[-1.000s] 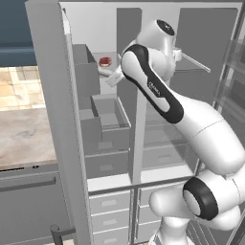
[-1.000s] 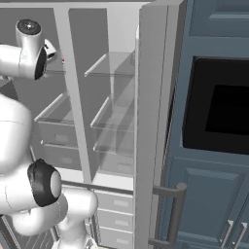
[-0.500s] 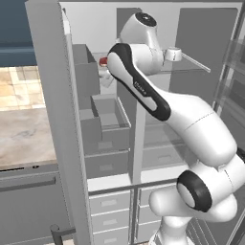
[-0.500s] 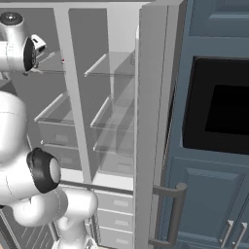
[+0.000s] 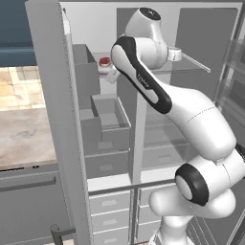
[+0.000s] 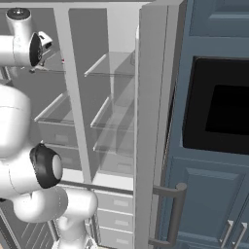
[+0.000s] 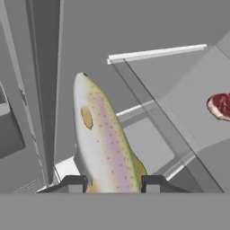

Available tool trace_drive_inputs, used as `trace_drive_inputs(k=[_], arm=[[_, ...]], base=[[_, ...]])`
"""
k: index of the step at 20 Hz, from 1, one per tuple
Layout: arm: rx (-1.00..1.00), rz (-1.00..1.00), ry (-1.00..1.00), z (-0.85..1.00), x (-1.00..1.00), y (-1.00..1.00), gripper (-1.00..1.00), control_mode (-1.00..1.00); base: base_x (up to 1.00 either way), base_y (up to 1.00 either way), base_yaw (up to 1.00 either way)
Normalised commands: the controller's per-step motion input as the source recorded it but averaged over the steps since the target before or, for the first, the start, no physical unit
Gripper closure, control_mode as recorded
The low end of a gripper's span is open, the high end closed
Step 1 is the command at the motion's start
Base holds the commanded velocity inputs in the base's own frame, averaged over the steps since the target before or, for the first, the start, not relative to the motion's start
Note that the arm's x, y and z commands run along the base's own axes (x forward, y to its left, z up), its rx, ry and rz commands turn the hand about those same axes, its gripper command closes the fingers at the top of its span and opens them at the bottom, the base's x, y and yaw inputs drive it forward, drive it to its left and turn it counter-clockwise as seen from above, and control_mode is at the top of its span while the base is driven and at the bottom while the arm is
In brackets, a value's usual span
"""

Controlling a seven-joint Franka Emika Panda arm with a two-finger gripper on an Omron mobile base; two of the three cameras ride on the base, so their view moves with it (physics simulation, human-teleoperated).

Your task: There's a fish in the fridge that needs to be moved to the freezer for freezing. Pick up the fish from the fridge, place it on any shelf in the freezer, and close the fridge and freezer doors when done.

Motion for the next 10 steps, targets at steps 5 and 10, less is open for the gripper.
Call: trace_drive_inputs(k=[5, 10], arm=[[0.00, 0.00, -0.01, -0.05, 0.19, -0.09, 1.00, -1.00], [0.00, 0.00, -0.01, -0.15, 0.12, 0.00, 1.00, -1.00]], base=[[0.00, 0.00, 0.00], [0.00, 0.00, 0.00]])
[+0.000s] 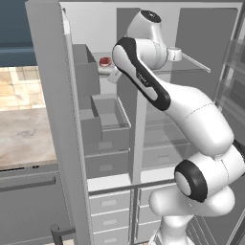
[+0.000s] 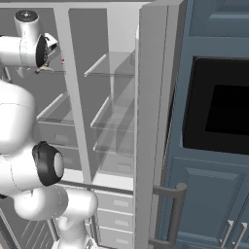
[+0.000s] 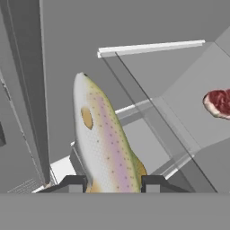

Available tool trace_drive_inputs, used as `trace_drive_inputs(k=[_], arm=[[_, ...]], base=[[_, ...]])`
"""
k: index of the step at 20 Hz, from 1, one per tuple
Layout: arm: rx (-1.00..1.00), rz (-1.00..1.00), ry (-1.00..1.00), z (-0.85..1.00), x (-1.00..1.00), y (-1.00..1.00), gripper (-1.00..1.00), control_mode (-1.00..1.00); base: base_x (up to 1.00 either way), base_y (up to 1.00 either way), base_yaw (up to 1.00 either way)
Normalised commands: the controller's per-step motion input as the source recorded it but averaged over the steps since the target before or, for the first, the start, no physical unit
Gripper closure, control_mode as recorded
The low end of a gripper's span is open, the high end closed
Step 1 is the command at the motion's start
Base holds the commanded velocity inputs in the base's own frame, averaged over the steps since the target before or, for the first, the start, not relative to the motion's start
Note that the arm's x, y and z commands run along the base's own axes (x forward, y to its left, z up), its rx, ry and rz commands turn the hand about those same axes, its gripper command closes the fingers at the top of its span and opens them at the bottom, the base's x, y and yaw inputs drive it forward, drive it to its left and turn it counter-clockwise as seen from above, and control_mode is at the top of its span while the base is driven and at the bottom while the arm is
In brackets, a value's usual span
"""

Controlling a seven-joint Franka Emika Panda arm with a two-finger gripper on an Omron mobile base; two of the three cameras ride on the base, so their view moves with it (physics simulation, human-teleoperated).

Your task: There's a fish in the fridge that needs to be moved to the freezer for freezing. Pick up the fish from the fridge, place it on any shelf in the freezer, and close the fridge and freezer doors when done.

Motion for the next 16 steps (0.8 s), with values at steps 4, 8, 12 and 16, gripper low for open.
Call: trace_drive_inputs(k=[4, 8, 12, 16], arm=[[0.00, 0.00, 0.00, -0.09, 0.15, 0.00, 1.00, -1.00], [0.00, 0.00, 0.00, 0.00, 0.24, 0.20, 1.00, -1.00], [0.00, 0.00, 0.00, 0.00, 0.30, 0.23, 1.00, -1.00], [0.00, 0.00, 0.00, 0.00, 0.36, 0.14, 1.00, -1.00]], base=[[0.00, 0.00, 0.00], [0.00, 0.00, 0.00], [0.00, 0.00, 0.00], [0.00, 0.00, 0.00]])
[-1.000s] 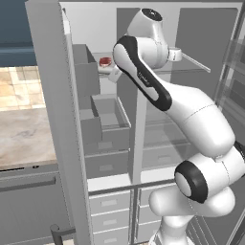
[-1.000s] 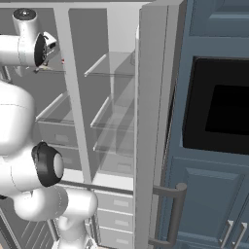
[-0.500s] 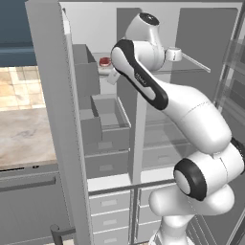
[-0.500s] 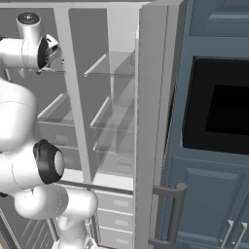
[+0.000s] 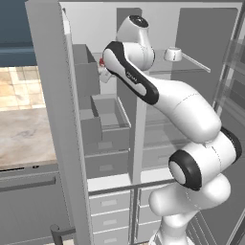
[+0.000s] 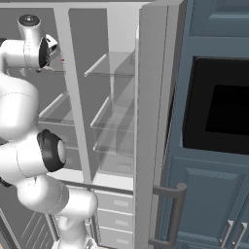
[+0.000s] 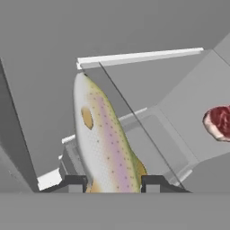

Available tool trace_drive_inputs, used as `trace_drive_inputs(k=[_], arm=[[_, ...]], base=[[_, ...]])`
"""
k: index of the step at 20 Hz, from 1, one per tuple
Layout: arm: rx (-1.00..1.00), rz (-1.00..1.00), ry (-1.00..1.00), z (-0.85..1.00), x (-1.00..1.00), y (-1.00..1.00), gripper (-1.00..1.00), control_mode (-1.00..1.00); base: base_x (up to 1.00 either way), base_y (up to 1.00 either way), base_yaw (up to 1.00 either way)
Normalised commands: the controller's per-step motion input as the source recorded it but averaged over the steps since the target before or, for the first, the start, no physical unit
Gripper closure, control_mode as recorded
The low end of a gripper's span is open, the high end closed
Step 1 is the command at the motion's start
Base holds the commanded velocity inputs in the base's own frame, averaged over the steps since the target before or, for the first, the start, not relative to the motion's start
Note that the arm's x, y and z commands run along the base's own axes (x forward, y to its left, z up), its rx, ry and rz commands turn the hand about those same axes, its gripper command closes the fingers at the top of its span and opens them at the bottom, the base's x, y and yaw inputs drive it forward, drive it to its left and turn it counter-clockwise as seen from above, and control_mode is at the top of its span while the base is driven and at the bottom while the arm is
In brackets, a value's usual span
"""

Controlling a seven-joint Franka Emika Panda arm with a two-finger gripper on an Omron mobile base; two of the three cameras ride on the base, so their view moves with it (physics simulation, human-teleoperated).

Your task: There's a fish in the fridge that needs to be moved to the freezer for freezing. Pick up the fish from the fridge, place it on any shelf in the freezer, and close the fridge and freezer doors when done.

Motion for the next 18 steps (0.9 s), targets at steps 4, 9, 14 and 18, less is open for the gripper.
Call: trace_drive_inputs(k=[4, 9, 14, 18], arm=[[0.00, 0.00, 0.00, 0.00, 0.39, 0.00, 1.00, -1.00], [0.00, 0.00, 0.00, -0.05, 0.41, 0.04, 1.00, -1.00], [0.00, 0.00, 0.00, -0.11, 0.33, 0.20, 1.00, -1.00], [0.00, 0.00, 0.00, -0.10, 0.34, 0.18, 1.00, -1.00]], base=[[0.00, 0.00, 0.00], [0.00, 0.00, 0.00], [0.00, 0.00, 0.00], [0.00, 0.00, 0.00]])
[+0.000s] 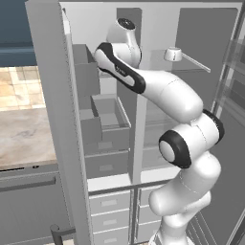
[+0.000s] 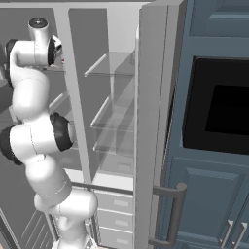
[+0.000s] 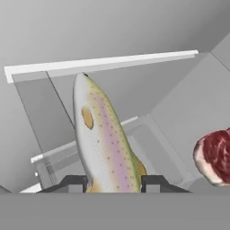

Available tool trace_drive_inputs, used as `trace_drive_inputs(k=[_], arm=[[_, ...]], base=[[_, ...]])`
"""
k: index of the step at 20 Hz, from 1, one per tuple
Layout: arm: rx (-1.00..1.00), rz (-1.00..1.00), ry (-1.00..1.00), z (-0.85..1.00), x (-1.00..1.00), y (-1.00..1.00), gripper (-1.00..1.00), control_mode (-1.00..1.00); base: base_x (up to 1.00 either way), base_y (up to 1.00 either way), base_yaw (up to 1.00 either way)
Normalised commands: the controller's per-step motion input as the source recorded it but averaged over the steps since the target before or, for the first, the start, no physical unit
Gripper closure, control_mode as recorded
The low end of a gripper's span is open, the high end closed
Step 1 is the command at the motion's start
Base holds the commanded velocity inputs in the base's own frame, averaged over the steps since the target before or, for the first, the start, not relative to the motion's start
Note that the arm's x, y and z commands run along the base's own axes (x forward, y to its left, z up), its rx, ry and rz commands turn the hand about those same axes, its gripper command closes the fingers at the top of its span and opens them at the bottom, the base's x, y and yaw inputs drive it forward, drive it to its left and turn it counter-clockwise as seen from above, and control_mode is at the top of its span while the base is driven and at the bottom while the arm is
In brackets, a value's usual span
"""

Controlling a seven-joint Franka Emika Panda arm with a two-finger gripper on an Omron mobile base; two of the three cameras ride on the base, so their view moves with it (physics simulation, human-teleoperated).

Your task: There's a fish in the fridge that needs to be moved to the freezer for freezing. Pick up the fish from the fridge, place it on any shelf in the freezer, and close the fridge and freezer doors when done.

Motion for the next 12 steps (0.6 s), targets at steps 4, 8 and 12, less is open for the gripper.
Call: trace_drive_inputs(k=[4, 8, 12], arm=[[0.00, 0.00, 0.00, -0.07, 0.39, 0.16, 1.00, -1.00], [0.00, 0.00, 0.00, -0.02, 0.41, 0.13, 1.00, -1.00], [0.00, 0.00, 0.00, -0.05, 0.33, 0.05, 1.00, -1.00]], base=[[0.00, 0.00, 0.00], [0.00, 0.00, 0.00], [0.00, 0.00, 0.00]])
